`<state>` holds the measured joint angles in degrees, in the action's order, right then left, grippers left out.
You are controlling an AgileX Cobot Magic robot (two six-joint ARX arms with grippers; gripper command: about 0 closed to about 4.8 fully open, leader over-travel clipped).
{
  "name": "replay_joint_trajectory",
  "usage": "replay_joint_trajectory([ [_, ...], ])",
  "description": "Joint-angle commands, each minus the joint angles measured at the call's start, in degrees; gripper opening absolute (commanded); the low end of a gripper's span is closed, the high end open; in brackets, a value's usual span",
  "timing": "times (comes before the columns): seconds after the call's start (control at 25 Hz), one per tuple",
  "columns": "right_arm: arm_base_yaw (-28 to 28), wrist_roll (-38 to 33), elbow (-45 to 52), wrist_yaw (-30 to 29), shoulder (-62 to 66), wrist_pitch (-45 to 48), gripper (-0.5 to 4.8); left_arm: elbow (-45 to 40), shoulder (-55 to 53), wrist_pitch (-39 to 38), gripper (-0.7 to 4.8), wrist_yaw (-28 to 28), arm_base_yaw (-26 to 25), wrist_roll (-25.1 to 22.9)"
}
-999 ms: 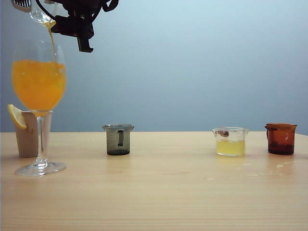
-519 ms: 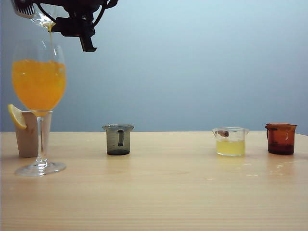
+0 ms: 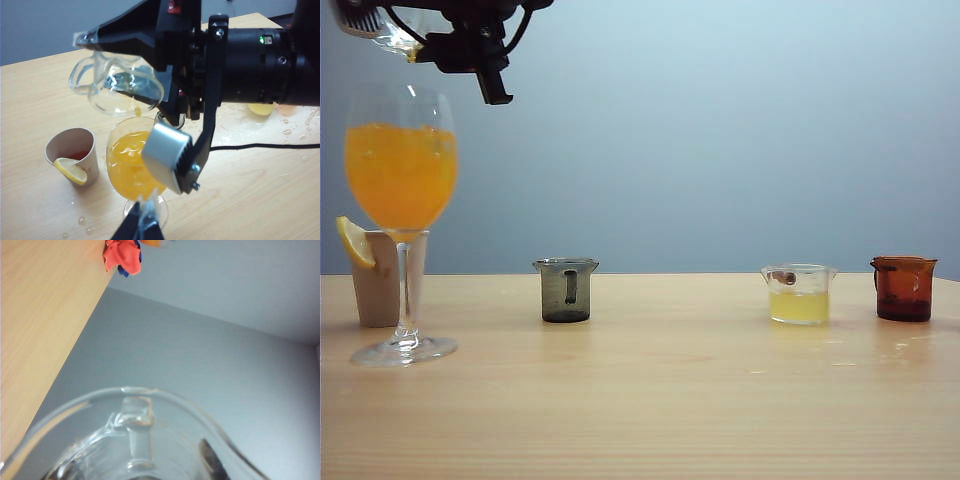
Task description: Pick up the second measuring cup from the left, pour the orange juice inside into the goblet, and finally put the measuring cup back in its original place.
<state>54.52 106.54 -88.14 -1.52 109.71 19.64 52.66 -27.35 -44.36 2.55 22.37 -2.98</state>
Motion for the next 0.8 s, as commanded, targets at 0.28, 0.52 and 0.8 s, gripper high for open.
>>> replay_joint_trajectory([
  [0.28,0.2,-0.2,-0.4,-0.1,-0.5,1.6,1.56,0.1,0.0,0.7,-0.03,0.1,-0.1,0.0],
  [0.52,0.2,-0.2,-0.4,-0.1,-0.5,1.6,1.56,0.1,0.0,0.7,-0.03,0.1,-0.1,0.0],
  [0.8,0.2,-3.7,-0.4,-0.1,-0.5,1.5,1.56,0.1,0.0,0.7,-0.03,0.1,-0.1,0.0],
])
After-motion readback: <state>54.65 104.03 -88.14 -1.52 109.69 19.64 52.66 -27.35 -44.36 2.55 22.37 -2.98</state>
